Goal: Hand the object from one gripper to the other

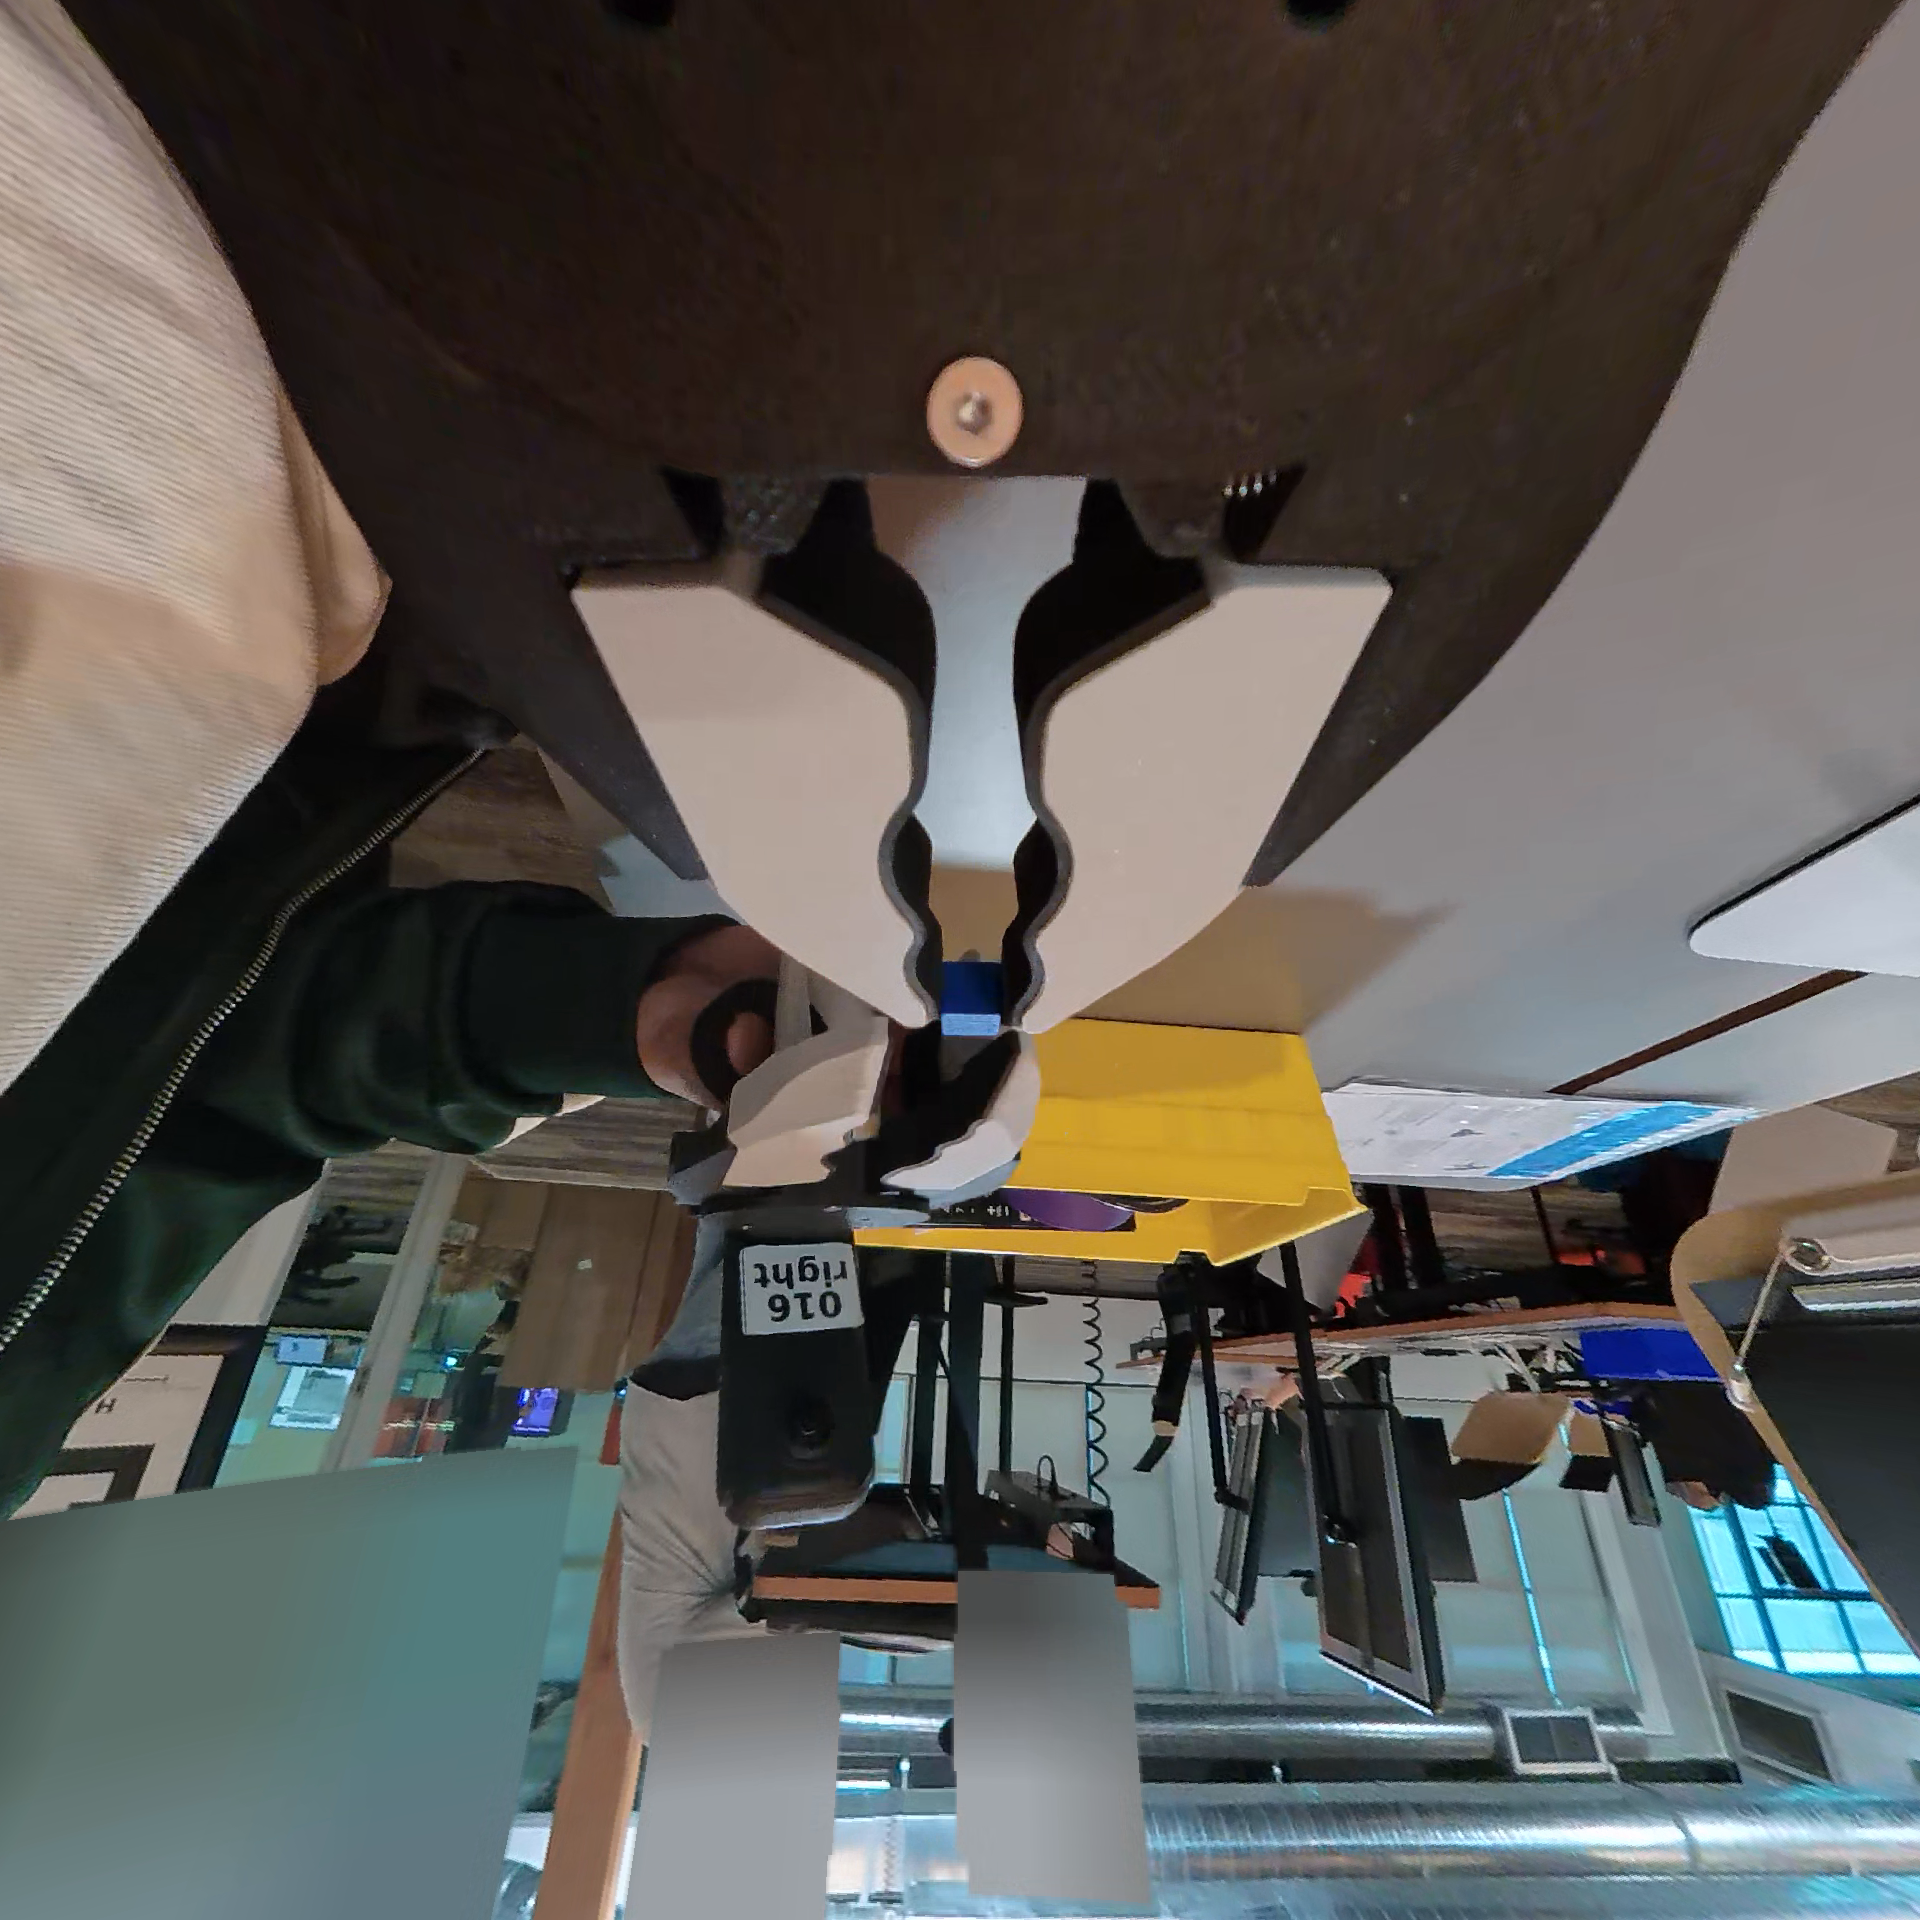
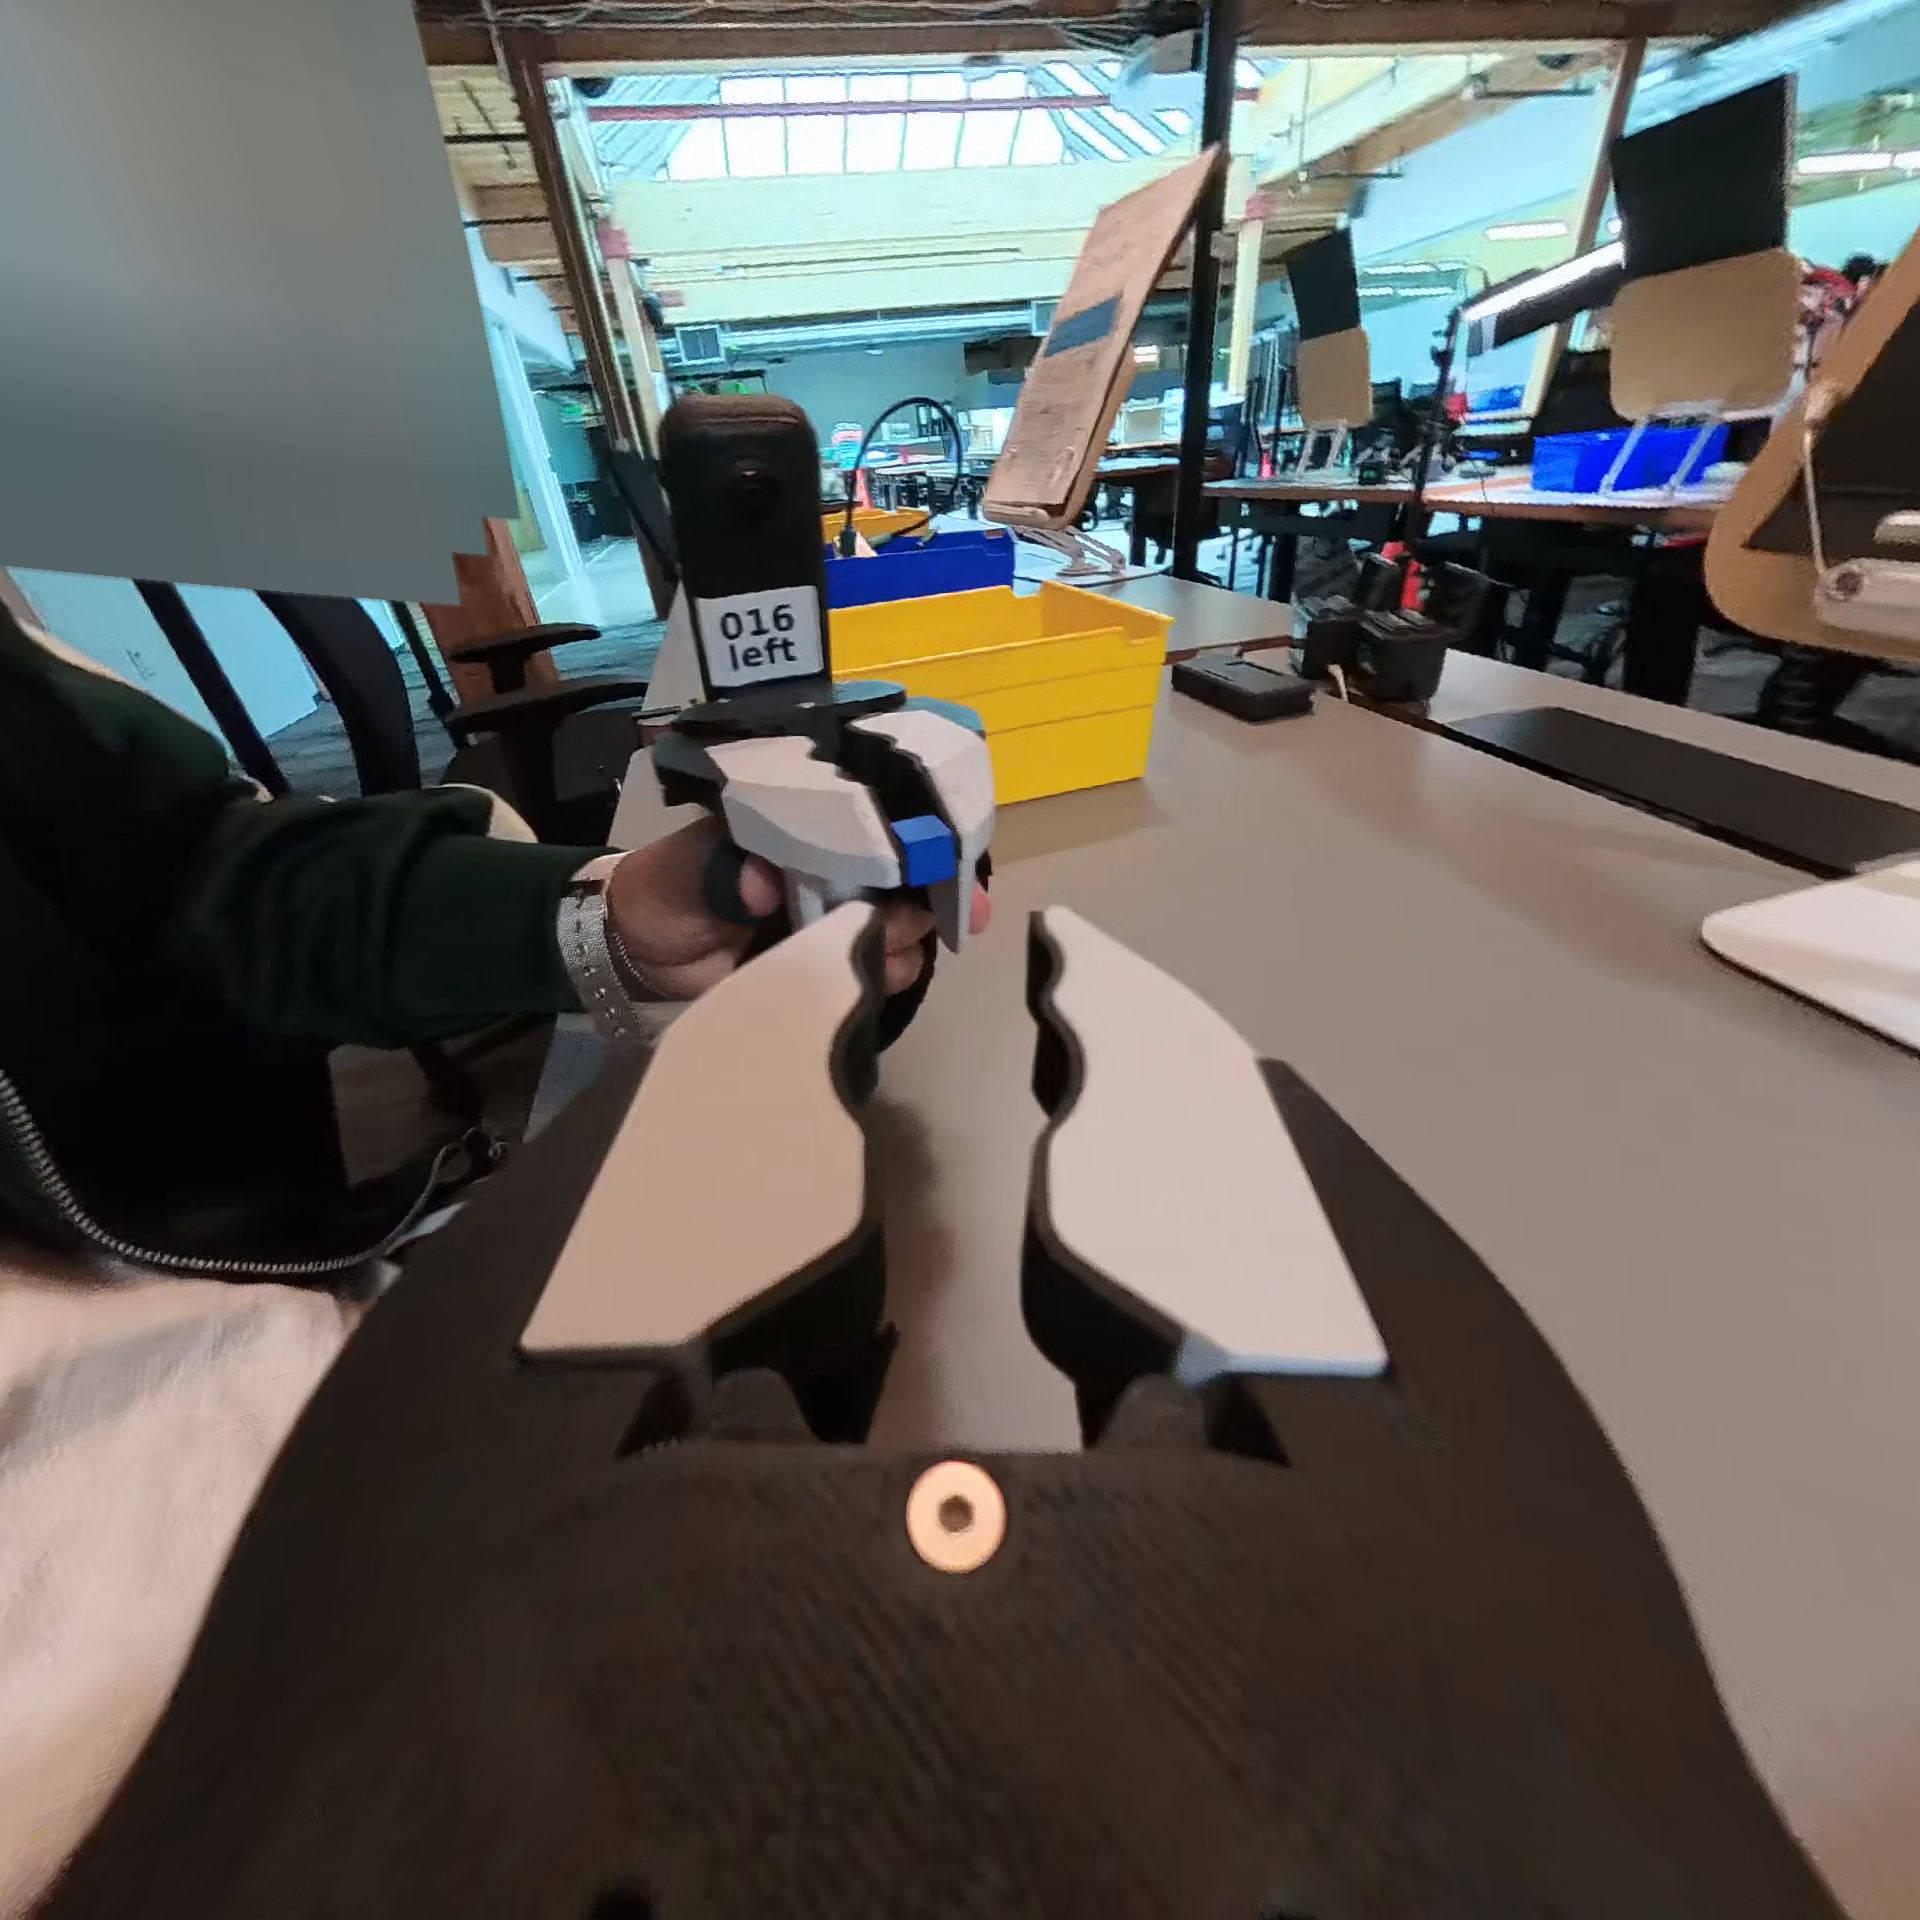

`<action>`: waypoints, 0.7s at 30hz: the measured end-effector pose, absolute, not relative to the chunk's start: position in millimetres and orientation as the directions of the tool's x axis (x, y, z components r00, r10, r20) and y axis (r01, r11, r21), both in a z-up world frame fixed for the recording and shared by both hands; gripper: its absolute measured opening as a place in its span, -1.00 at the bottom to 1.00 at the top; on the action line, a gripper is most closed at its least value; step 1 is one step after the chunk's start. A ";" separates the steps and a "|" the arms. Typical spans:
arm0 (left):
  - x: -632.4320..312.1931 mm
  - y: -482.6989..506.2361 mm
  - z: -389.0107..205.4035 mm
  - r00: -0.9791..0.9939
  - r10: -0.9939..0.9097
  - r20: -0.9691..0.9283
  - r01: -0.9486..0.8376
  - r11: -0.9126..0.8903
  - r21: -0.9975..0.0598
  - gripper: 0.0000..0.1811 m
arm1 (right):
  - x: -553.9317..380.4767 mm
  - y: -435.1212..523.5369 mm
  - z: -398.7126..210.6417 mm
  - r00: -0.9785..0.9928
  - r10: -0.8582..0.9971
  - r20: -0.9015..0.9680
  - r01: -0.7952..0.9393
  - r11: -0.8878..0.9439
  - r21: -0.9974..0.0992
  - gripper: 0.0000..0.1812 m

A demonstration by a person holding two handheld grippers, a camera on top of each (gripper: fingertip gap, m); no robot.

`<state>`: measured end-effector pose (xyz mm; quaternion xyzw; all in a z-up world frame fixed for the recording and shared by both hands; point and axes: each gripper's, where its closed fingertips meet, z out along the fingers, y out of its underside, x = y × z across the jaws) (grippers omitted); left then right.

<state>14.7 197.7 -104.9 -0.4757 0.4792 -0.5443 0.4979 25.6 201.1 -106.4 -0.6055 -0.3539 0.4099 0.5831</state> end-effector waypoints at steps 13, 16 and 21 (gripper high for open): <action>17.9 189.2 -107.9 -0.099 -0.995 -0.007 0.085 -0.001 -0.996 -0.88 | 21.7 193.7 -104.3 0.339 0.932 -0.130 -0.093 -0.104 -0.990 -0.75; 17.5 190.8 -107.7 -0.089 -0.996 -0.008 0.085 0.000 -0.996 -0.88 | 21.2 193.5 -105.2 0.332 0.932 -0.143 -0.095 -0.118 -0.988 -0.75; 19.3 200.8 -117.4 0.010 -0.996 -0.085 -0.006 0.085 -0.996 -0.88 | 22.5 199.8 -114.7 0.357 0.908 -0.217 -0.073 -0.205 -0.976 -0.75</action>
